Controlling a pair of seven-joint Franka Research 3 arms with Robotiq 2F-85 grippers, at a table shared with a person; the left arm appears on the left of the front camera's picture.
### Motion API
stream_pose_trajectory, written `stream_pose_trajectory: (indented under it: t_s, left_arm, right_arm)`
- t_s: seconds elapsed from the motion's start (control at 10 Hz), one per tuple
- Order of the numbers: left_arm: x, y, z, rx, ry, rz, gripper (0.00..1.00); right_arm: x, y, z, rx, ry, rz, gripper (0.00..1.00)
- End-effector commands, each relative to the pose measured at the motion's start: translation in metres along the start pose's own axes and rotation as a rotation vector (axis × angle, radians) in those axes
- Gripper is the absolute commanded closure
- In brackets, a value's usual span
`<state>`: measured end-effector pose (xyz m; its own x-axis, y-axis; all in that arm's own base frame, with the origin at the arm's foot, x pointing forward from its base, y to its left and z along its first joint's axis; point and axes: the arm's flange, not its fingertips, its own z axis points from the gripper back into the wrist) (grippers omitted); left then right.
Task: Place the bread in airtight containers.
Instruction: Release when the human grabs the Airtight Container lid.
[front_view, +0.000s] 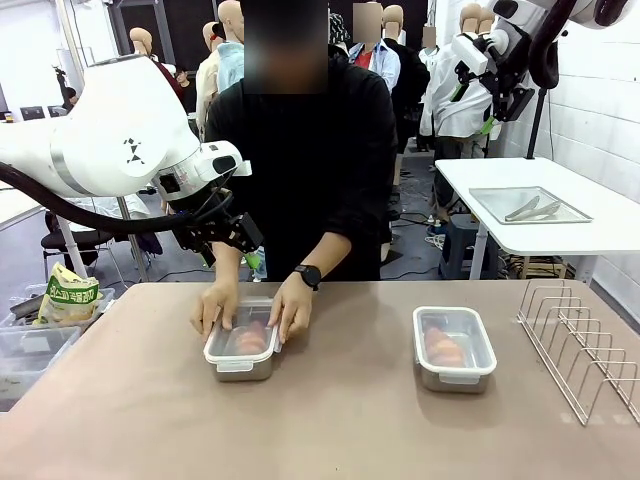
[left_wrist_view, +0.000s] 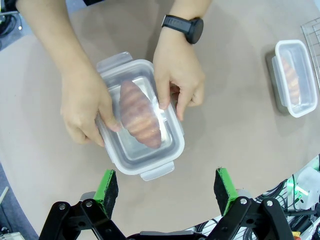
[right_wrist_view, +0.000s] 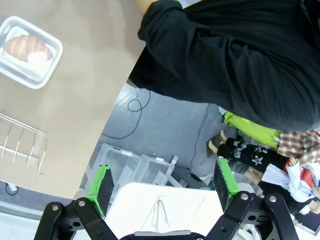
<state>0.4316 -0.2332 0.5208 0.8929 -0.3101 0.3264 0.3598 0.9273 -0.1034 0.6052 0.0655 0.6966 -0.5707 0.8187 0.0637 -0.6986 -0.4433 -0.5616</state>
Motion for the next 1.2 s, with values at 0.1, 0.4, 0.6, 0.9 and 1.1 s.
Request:
stream_pose_trajectory:
  t_s: [0.1, 0.4, 0.6, 0.9, 1.1]
  left_arm:
    - [-0.0008, 0.0009, 0.0011, 0.002, -0.002, 0.002, 0.0]
    - [-0.0008, 0.0009, 0.0011, 0.002, -0.002, 0.002, 0.0]
    - [-0.0008, 0.0009, 0.0011, 0.002, -0.002, 0.002, 0.0]
    - [-0.0008, 0.0009, 0.0011, 0.002, -0.002, 0.002, 0.0]
    - [-0.0008, 0.0009, 0.0011, 0.002, -0.002, 0.002, 0.0]
  right_arm:
    - [0.0011, 0.0, 0.001, -0.013, -0.005, 0.0, 0.0]
    - [0.0011, 0.0, 0.001, -0.013, -0.005, 0.0, 0.0]
    - [0.0011, 0.0, 0.001, -0.013, -0.005, 0.0, 0.0]
    - [0.0011, 0.0, 0.001, -0.013, -0.005, 0.0, 0.0]
    - [0.0011, 0.0, 0.001, -0.013, -0.005, 0.0, 0.0]
